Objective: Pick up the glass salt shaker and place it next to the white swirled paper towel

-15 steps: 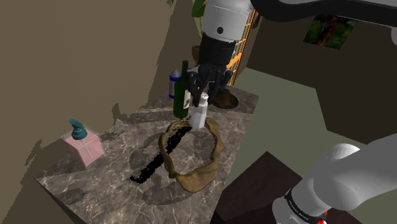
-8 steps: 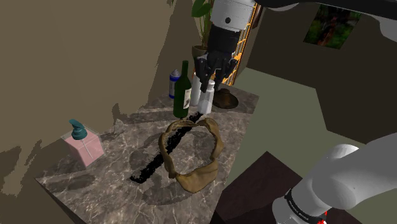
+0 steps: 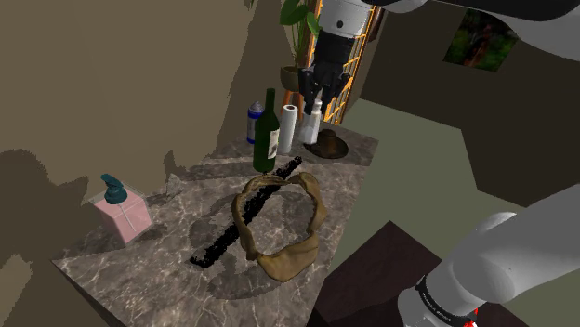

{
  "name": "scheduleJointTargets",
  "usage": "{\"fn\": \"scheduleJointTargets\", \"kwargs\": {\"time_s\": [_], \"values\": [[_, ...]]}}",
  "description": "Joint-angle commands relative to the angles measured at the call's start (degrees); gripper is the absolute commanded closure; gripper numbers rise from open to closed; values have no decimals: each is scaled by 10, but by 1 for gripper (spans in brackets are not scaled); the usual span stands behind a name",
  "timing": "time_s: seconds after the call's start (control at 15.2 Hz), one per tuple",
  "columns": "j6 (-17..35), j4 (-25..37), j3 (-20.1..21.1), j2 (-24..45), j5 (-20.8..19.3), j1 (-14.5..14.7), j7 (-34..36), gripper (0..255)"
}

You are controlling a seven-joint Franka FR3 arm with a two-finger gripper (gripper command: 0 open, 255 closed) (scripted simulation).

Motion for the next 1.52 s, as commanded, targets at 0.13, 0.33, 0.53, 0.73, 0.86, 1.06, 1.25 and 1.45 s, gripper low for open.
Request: {"fn": "scheduleJointTargets", "kwargs": {"time_s": [0.13,0.33,0.53,0.73,0.86,1.06,1.25,1.45], "values": [[-1,29,-28,34,-14,-20,-46,255],[-5,61,-47,66,-23,-34,-78,255],[-11,101,-65,102,-32,-48,-109,255],[-21,148,-81,143,-39,-63,-138,255],[-29,186,-91,174,-42,-72,-157,255],[-44,243,-103,219,-47,-85,-181,255],[-17,207,-103,210,-46,-85,-183,255],[8,174,-103,203,-45,-86,-186,255]]}}
